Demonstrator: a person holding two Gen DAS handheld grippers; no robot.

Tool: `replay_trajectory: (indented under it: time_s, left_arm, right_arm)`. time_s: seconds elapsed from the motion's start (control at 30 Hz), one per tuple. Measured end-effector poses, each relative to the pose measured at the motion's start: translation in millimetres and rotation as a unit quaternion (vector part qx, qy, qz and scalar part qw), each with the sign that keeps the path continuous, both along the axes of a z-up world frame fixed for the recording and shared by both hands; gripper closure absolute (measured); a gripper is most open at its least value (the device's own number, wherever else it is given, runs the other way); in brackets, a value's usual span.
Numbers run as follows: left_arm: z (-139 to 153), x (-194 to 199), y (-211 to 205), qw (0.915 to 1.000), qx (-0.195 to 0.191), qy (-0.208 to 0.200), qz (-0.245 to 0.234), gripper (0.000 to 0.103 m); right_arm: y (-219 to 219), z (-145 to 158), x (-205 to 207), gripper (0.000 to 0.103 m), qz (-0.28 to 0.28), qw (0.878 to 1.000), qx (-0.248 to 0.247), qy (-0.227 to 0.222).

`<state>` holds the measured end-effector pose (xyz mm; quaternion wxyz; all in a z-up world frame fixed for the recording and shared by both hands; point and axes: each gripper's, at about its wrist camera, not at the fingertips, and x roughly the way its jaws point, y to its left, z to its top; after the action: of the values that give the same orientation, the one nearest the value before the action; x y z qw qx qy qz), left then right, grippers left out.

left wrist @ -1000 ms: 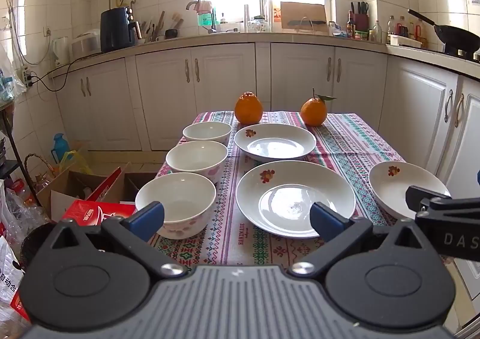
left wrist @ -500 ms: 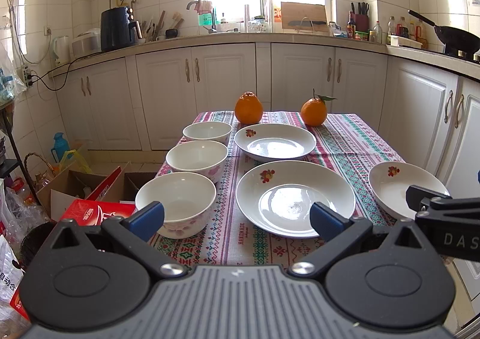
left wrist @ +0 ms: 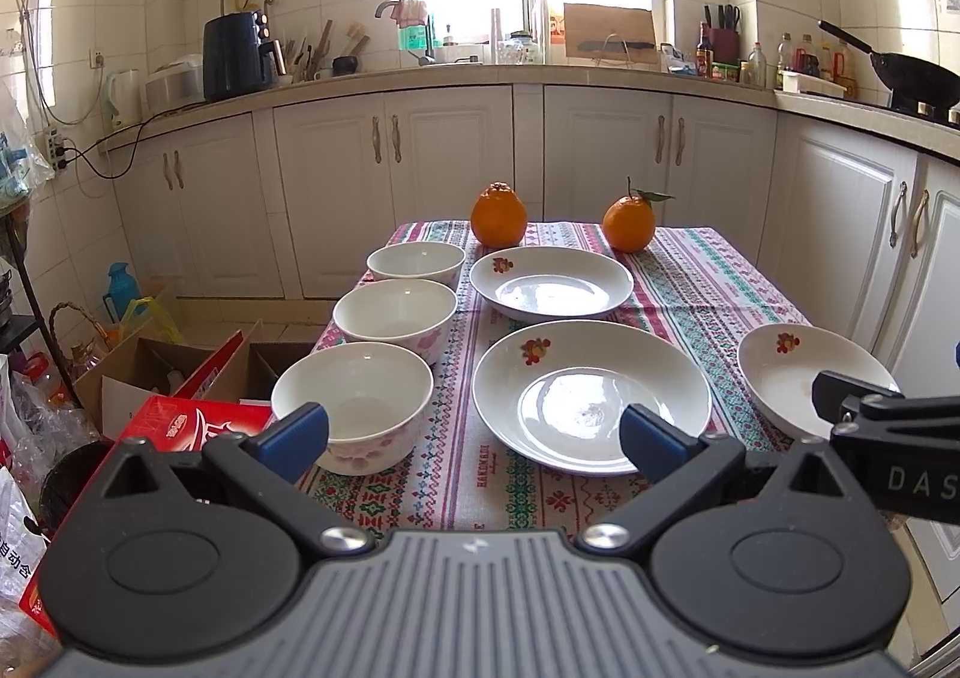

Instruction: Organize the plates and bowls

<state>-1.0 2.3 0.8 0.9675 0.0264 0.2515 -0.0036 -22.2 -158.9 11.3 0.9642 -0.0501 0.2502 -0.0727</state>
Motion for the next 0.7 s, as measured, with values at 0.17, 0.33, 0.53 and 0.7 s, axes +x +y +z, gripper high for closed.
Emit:
replay_trajectory:
  time_s: [0.17,0.33,0.53,0.7]
  left_arm:
    - [0.3,0.2,-0.3,1.0,-0.002,0.0,0.0,0.001]
    - [0.4,0.6,-0.2,1.0,-0.003,0.001,0.0,0.001]
    - [0.5,1.1,-0.1,1.0,-0.003,0.002,0.001,0.001]
    - [0.5,1.5,0.2,1.0,-0.004,0.002,0.001,0.001]
  right_arm:
    - [0.1,0.8,0.8,0.0,0.001,1.0,-0.002,0.0]
    - [-0.3,2.0,1.8,0.0,0.002,1.0,-0.003,0.0]
    - [-0.8,2.1,2.0,0.0,0.002,1.0,-0.005,-0.001]
    - [-0.3,2.0,2.0,0.0,0.002,1.0,-0.005,-0.001]
